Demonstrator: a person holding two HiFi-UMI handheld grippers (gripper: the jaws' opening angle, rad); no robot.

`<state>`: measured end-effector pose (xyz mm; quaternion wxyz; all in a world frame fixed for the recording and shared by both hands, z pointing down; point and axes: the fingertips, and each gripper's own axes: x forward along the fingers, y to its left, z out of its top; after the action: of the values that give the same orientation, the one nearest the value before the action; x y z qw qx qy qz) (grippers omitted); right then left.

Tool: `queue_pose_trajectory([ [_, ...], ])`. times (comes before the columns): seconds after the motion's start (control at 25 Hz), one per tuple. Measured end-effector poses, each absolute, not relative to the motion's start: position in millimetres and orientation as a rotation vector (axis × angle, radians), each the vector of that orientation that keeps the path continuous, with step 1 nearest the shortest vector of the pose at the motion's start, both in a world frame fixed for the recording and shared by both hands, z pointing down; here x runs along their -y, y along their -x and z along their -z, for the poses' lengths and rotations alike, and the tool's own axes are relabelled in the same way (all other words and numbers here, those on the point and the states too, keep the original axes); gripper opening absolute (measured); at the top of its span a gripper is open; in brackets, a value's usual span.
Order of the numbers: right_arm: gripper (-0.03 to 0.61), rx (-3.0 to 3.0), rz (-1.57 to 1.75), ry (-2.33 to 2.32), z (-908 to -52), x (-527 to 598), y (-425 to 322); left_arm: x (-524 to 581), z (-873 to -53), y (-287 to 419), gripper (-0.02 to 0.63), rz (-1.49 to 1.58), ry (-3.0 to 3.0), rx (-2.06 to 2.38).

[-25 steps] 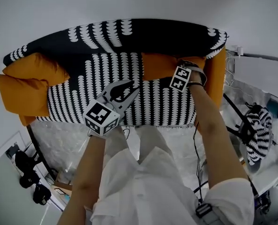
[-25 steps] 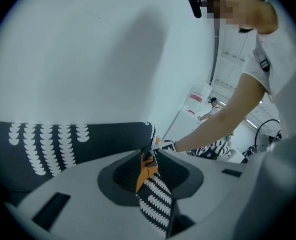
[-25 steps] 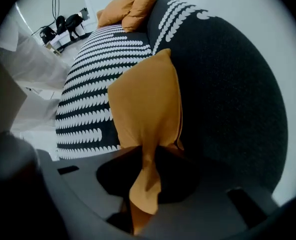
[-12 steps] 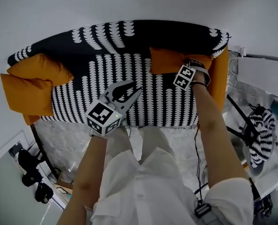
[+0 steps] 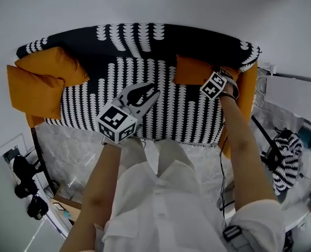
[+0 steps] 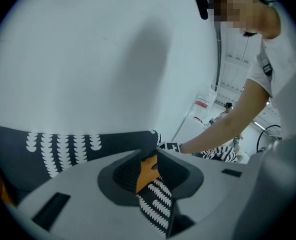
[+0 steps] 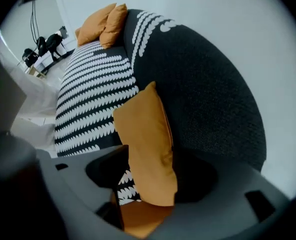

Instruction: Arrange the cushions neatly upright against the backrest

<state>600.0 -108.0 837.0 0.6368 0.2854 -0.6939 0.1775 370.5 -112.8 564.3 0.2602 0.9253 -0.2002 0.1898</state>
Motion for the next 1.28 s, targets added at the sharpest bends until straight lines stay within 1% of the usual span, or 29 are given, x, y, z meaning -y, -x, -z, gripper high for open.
queue_pose_trajectory([
  [0.2,0.279,1.724,-0.407,-0.705,-764.9,114.5,-555.9,111.0,-528.5,-343.9,0.112,-0.468,-2.53,0.642],
  [0.48,0.275,2.018,-0.479,-0.803,-647.6,117.7,-450.4,97.4,-484.6,-271.1,0.112,-0.401,-2.52,0.815],
  [0.56,0.255,2.145,-0.548,-0.841,-616.4,120.3,-411.6,93.0,-475.0,-243.1,0.112,-0.373,-2.504,0.883],
  [0.64,0.222,2.273,-0.619,-0.855,-588.2,119.7,-369.9,86.8,-468.4,-213.3,0.112,-0.339,-2.479,0.947],
  [0.76,0.18,2.43,-0.678,-0.801,-554.6,115.0,-306.9,77.1,-464.1,-168.3,0.112,-0.293,-2.433,1.032],
  [1.0,0.11,2.574,-0.719,-0.637,-525.1,107.2,-185.0,70.1,-464.0,-77.4,0.11,-0.214,-2.359,1.154],
  [1.28,0.084,2.637,-0.701,-0.506,-503.6,114.7,-35.2,71.1,-472.6,47.3,0.109,-0.161,-2.308,1.233],
])
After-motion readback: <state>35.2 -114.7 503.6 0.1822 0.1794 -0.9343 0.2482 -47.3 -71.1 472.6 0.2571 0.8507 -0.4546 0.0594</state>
